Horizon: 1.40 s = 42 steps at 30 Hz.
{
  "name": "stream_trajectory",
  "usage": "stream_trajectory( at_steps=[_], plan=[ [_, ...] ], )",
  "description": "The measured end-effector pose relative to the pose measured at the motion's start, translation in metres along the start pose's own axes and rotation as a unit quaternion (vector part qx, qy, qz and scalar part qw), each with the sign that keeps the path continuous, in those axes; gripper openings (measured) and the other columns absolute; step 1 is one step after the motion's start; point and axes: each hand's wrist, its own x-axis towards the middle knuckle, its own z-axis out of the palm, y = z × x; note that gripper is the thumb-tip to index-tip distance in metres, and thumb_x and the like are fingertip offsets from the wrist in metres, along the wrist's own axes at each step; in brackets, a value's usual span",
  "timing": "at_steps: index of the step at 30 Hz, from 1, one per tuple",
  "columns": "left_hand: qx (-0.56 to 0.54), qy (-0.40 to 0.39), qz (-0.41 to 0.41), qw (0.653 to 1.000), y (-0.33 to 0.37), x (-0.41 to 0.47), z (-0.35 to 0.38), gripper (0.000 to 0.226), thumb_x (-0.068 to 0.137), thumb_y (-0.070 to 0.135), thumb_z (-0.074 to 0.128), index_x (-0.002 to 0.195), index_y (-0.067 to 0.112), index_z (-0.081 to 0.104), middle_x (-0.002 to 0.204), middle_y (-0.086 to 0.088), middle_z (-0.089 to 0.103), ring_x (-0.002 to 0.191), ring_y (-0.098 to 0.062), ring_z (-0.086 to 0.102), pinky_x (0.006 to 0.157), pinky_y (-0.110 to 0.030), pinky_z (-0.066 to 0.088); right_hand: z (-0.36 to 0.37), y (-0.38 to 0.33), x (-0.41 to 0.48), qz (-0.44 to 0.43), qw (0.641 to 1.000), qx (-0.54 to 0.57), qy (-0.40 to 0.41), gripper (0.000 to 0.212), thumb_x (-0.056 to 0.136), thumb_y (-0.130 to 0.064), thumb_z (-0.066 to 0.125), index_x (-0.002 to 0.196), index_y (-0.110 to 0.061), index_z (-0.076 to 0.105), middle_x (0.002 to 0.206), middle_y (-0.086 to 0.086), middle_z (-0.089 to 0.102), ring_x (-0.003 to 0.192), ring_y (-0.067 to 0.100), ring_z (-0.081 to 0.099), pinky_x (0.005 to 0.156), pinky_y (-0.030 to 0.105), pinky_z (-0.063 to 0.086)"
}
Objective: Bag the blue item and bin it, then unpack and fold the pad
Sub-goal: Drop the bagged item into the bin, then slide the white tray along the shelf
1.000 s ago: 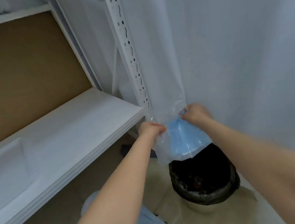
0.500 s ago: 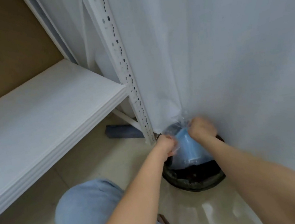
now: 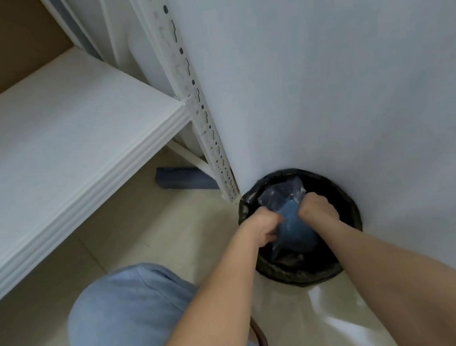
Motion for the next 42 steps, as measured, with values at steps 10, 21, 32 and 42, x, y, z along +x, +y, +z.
stream_trajectory(
  at_steps=[10,21,32,42],
  plan=[
    [0.028,0.073,0.045,0.996,0.031,-0.025,-0.03,0.023,0.094,0.003,0.047,0.115,0.004,0.055,0.097,-0.007,0.053,0.092,-0.018,0.05,0.066,-0.024,0.045,-0.02,-0.036,-0.018,-0.018,0.997,-0.064,0.027,0.048,0.087,-0.022,0.054,0.134,-0.011,0.051,0.14,0.012,0.046,0.127,0.031,0.044,0.097,0.038,0.043],
    [0.184,0.356,0.256,0.88,0.072,-0.142,-0.16,0.024,0.091,0.011,0.05,0.107,0.018,0.066,0.121,-0.007,0.064,0.116,-0.025,0.057,0.099,-0.033,0.047,-0.076,-0.15,-0.117,-0.42,0.881,-0.004,0.216,0.034,0.093,-0.019,0.049,0.126,-0.014,0.053,0.129,0.01,0.048,0.118,0.028,0.046,0.091,0.038,0.045],
    [0.291,0.589,0.17,0.734,-0.007,-0.281,-0.325,0.034,0.094,0.016,0.047,0.125,0.023,0.058,0.13,-0.004,0.05,0.119,-0.023,0.05,0.086,-0.034,0.045,-0.021,-0.315,-0.289,-0.578,0.794,-0.036,0.185,0.069,0.092,-0.022,0.055,0.149,-0.029,0.017,0.153,0.011,0.02,0.135,0.031,0.031,0.103,0.04,0.039],
    [0.206,0.598,0.034,0.774,-0.091,-0.315,-0.45,0.043,0.093,0.02,0.05,0.135,0.014,0.048,0.138,-0.009,0.041,0.125,-0.028,0.046,0.097,-0.038,0.046,0.068,-0.419,-0.352,-0.603,0.787,-0.1,0.085,0.066,0.094,-0.037,0.053,0.148,-0.02,0.019,0.15,0.011,0.022,0.137,0.03,0.024,0.105,0.04,0.035]
  ],
)
